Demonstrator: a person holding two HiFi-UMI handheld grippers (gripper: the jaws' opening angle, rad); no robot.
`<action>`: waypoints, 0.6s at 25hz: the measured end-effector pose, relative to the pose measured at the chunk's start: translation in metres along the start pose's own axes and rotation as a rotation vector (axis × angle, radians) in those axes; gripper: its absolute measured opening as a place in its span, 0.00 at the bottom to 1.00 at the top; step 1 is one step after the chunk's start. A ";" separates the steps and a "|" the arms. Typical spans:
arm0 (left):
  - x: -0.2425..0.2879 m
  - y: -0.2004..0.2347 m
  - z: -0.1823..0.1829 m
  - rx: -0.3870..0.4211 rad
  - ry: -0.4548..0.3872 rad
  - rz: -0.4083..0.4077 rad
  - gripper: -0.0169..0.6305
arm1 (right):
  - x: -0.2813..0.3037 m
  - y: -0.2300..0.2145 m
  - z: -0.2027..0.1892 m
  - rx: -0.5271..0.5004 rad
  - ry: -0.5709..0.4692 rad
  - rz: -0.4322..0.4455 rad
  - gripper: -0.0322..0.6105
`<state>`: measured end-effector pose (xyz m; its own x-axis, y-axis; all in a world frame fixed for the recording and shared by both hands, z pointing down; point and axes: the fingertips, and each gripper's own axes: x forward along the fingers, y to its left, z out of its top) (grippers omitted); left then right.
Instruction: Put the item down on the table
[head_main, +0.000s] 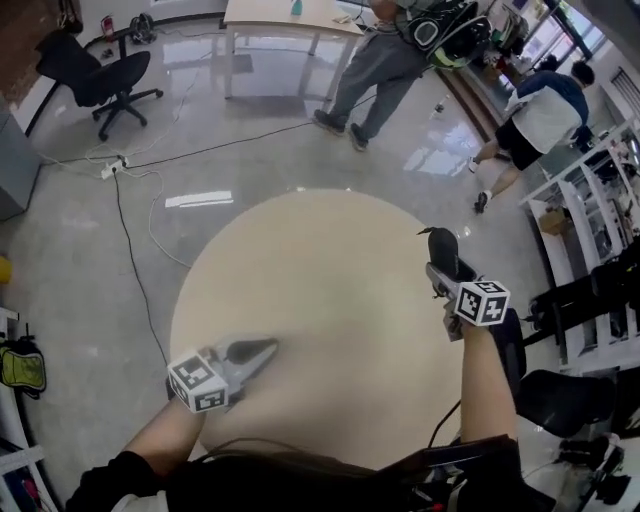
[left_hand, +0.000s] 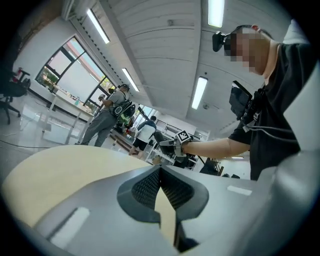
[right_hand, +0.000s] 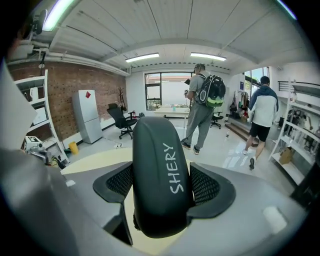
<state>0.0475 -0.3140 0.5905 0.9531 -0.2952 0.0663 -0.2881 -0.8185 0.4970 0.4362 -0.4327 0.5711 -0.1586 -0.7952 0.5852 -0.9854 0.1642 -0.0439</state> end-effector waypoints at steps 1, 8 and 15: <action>0.000 0.008 -0.003 -0.003 -0.004 0.011 0.02 | 0.022 -0.002 0.002 -0.004 0.006 0.004 0.62; -0.003 0.031 -0.018 -0.038 0.003 0.071 0.02 | 0.160 0.019 0.007 -0.087 0.092 0.059 0.62; 0.006 0.024 -0.019 -0.063 -0.007 0.090 0.02 | 0.222 0.022 -0.004 -0.134 0.153 0.085 0.62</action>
<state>0.0478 -0.3255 0.6195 0.9227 -0.3702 0.1071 -0.3663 -0.7558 0.5428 0.3800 -0.6033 0.7029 -0.2193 -0.6793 0.7003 -0.9504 0.3109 0.0039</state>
